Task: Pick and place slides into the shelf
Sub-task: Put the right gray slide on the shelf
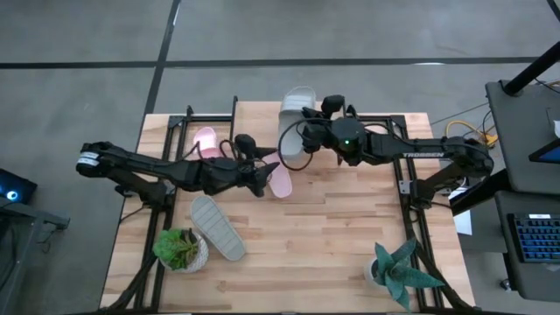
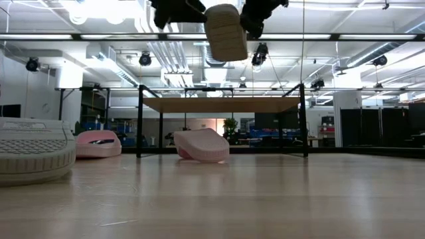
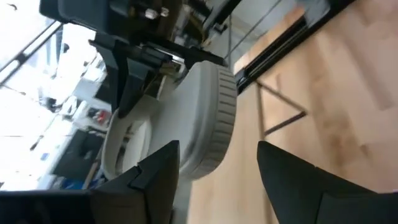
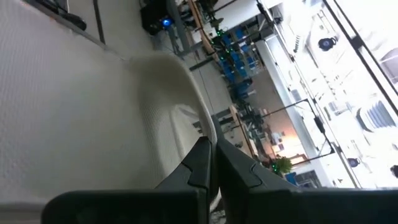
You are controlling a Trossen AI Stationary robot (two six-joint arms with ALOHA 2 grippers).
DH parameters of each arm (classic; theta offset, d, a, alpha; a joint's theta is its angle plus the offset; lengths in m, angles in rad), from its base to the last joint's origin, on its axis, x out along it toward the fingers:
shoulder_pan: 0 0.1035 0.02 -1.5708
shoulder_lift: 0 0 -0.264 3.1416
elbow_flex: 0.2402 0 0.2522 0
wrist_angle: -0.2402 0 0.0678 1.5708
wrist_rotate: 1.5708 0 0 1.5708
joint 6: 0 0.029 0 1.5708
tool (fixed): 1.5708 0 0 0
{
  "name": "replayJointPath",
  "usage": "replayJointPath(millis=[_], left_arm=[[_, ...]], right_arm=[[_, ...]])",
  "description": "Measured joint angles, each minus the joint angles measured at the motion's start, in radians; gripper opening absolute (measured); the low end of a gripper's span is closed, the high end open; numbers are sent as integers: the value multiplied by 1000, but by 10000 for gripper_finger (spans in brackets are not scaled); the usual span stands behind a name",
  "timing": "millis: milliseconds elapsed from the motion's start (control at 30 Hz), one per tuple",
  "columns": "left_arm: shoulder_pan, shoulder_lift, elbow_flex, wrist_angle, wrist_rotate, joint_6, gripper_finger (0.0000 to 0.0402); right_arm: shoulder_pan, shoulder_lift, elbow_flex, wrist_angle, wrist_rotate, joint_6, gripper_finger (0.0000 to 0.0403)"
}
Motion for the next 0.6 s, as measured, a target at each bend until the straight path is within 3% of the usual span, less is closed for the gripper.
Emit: replayJointPath(millis=[233, 600], left_arm=[[-4, 104, 39, 69, -196, 120, 199], [-6, 228, 115, 176, -277, 248, 199]], right_arm=[[-11, 24, 0, 10, 27, 2, 8], [-24, 48, 0, 41, 54, 2, 8]])
